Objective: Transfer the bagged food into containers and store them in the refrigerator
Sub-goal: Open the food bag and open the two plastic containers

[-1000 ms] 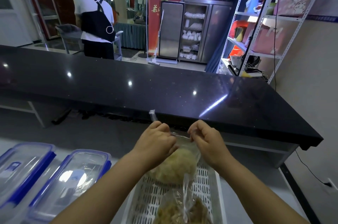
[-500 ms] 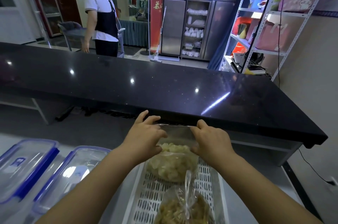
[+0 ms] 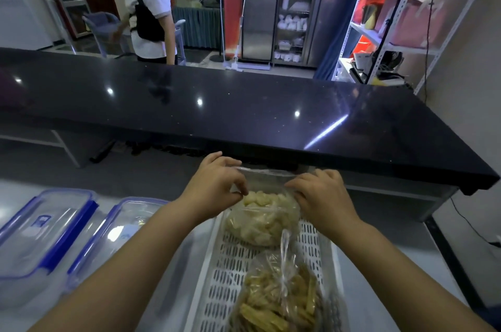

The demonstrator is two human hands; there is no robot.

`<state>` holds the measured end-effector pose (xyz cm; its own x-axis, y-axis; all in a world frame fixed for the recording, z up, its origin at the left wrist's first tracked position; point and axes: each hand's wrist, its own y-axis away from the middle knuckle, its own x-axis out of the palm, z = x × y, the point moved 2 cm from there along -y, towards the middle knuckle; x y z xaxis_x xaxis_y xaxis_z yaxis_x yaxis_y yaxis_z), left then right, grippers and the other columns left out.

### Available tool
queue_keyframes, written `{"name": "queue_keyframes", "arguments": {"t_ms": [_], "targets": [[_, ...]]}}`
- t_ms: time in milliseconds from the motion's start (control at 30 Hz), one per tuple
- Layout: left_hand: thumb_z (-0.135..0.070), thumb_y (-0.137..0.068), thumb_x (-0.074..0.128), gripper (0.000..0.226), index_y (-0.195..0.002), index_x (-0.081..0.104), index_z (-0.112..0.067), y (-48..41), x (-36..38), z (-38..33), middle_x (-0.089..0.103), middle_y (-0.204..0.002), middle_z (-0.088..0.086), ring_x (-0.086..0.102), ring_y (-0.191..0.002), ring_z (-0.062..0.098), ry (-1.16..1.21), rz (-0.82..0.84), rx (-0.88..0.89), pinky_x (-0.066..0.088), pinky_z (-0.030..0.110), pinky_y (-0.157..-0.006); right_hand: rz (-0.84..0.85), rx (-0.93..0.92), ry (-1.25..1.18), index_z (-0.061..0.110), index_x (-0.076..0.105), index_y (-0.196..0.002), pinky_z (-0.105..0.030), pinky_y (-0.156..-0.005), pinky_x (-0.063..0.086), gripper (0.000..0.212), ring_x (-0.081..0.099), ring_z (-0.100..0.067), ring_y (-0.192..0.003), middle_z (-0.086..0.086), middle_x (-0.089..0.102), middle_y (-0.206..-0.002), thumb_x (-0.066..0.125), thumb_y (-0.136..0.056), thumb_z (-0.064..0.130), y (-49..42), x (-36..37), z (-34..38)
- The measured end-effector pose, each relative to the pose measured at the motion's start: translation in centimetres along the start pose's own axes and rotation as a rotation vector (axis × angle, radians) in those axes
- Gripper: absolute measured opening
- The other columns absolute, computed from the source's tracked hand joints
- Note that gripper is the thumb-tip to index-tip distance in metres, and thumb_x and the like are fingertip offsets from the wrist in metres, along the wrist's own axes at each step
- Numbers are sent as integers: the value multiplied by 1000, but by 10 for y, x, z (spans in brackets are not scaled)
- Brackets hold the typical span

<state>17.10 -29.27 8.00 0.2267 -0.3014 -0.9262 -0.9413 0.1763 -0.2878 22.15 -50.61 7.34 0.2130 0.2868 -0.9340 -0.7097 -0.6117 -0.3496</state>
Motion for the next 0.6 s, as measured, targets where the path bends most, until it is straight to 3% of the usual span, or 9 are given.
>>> {"name": "queue_keyframes", "arguments": {"t_ms": [167,300,367,467,600], "targets": [[-19,-73,75,9,-81,73,-23,9,-22,-14,71,-92,-3,53,-115,15,71,-155,105,26,37,-107,-161,2,-164,15,75,-92,-37,-77,40,17,61,-23,-85,1,73,-90,70,-79,5,24,-33,10],[-17,-72,77,11,-81,72,-19,30,-20,-32,69,-80,-7,60,-86,16,206,-155,179,44,29,-74,-207,61,-215,13,74,-85,-33,-66,45,8,58,-20,-74,2,71,-79,73,-79,9,61,-42,21],[-20,-74,75,10,-83,71,-21,42,-10,-42,69,-78,-9,60,-78,14,247,-101,192,49,32,-64,-108,164,-264,18,73,-87,-29,-64,45,7,55,-13,-73,9,67,-77,70,-83,14,78,-33,27],[-30,-80,68,11,-89,70,-25,58,11,-50,67,-83,-11,59,-80,10,272,22,184,49,30,-67,119,386,-422,28,71,-88,-20,-67,42,11,53,1,-75,19,60,-80,60,-89,28,98,-10,39],[-47,-80,59,23,-95,66,-31,78,36,-59,64,-91,-15,55,-87,4,306,108,133,37,19,-67,154,562,-693,30,66,-69,-12,-59,43,13,56,0,-65,11,63,-69,67,-82,28,113,4,58]]}}
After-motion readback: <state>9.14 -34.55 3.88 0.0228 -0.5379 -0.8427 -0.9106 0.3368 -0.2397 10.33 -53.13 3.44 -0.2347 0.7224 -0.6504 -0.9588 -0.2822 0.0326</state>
